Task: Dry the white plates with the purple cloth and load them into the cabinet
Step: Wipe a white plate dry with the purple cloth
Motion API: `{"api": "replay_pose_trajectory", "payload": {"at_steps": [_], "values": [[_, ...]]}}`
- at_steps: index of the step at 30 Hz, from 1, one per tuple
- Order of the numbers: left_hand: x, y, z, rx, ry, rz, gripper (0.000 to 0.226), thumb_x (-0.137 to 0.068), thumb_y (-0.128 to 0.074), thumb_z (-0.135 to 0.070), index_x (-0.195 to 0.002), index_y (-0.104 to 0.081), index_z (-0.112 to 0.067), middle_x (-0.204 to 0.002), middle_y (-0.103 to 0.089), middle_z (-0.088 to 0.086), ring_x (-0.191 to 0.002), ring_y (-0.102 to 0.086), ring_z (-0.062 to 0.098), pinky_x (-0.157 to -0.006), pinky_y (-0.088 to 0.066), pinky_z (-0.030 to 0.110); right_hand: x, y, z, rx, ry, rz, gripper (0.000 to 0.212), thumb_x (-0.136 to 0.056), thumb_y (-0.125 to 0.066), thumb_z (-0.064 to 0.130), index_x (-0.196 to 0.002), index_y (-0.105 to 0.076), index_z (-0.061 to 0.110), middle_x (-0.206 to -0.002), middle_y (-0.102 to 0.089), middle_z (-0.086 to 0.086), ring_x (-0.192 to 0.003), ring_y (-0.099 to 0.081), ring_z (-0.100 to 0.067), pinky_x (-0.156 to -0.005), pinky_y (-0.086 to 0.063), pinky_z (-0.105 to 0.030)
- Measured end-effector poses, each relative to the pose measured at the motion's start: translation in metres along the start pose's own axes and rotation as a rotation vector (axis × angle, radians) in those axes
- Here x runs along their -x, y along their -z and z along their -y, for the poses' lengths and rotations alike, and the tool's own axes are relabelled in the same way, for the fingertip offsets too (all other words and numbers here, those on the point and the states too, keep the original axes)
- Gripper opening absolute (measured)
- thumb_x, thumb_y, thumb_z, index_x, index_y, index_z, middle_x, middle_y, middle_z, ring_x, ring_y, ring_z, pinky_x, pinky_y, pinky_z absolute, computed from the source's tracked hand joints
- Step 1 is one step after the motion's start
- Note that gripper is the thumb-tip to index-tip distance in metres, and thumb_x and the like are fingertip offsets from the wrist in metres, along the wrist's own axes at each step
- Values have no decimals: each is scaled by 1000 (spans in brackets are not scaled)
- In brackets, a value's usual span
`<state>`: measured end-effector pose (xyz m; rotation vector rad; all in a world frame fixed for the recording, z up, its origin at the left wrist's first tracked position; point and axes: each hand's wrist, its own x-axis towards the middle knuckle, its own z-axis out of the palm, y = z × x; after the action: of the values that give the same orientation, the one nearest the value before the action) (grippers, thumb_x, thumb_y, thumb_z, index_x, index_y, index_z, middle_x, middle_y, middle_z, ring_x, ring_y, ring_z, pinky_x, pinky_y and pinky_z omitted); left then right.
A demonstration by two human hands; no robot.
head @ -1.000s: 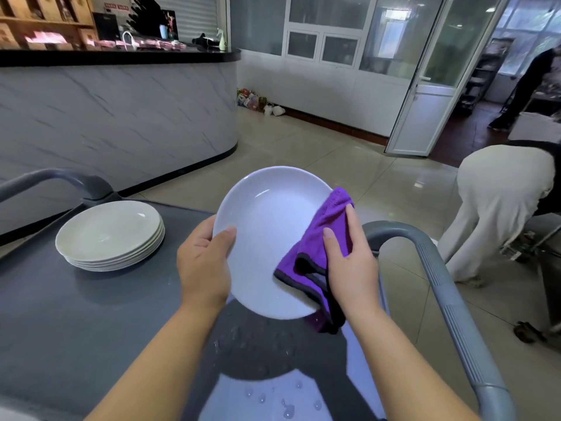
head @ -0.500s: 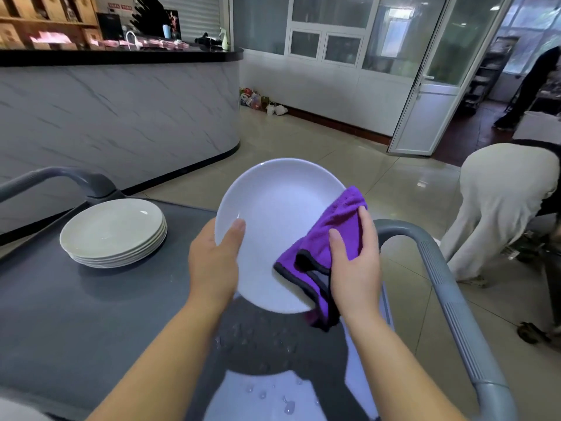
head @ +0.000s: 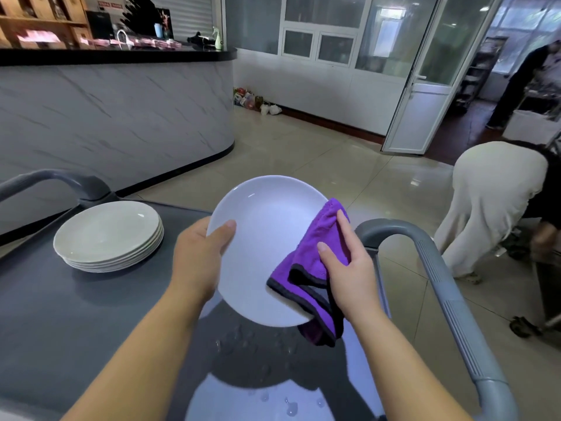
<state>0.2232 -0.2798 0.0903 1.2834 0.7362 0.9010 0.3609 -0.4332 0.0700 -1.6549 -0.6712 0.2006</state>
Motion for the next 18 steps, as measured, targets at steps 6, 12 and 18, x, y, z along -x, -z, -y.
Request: {"api": "replay_pose_trajectory", "payload": {"at_steps": [6, 12, 18], "values": [[20, -23, 15, 122, -5, -129, 14, -96, -56, -21, -89, -66, -27, -91, -73, -3, -85, -68, 23, -76, -55, 41, 19, -27, -4, -92, -109, -244, 56, -97, -55, 28, -143, -32, 51, -123, -42, 41, -97, -47, 24, -79, -35, 1], [4, 4, 2, 158, 93, 272, 29, -73, -65, -29, -98, -66, -13, -89, -74, 7, -76, -68, 25, -61, -55, 33, -14, 16, 12, 5, 118, -30, 59, -90, -65, 9, -138, -47, 38, -134, -52, 24, -122, -49, 9, -102, -38, -12], [4, -15, 3, 66, -111, -156, 20, -92, -61, -19, -76, -68, -29, -79, -70, -5, -74, -64, 19, -72, -53, 41, 8, -18, 15, -21, 96, -298, 56, -93, -62, 23, -136, -41, 54, -123, -41, 44, -111, -43, 24, -93, -33, -8]]}}
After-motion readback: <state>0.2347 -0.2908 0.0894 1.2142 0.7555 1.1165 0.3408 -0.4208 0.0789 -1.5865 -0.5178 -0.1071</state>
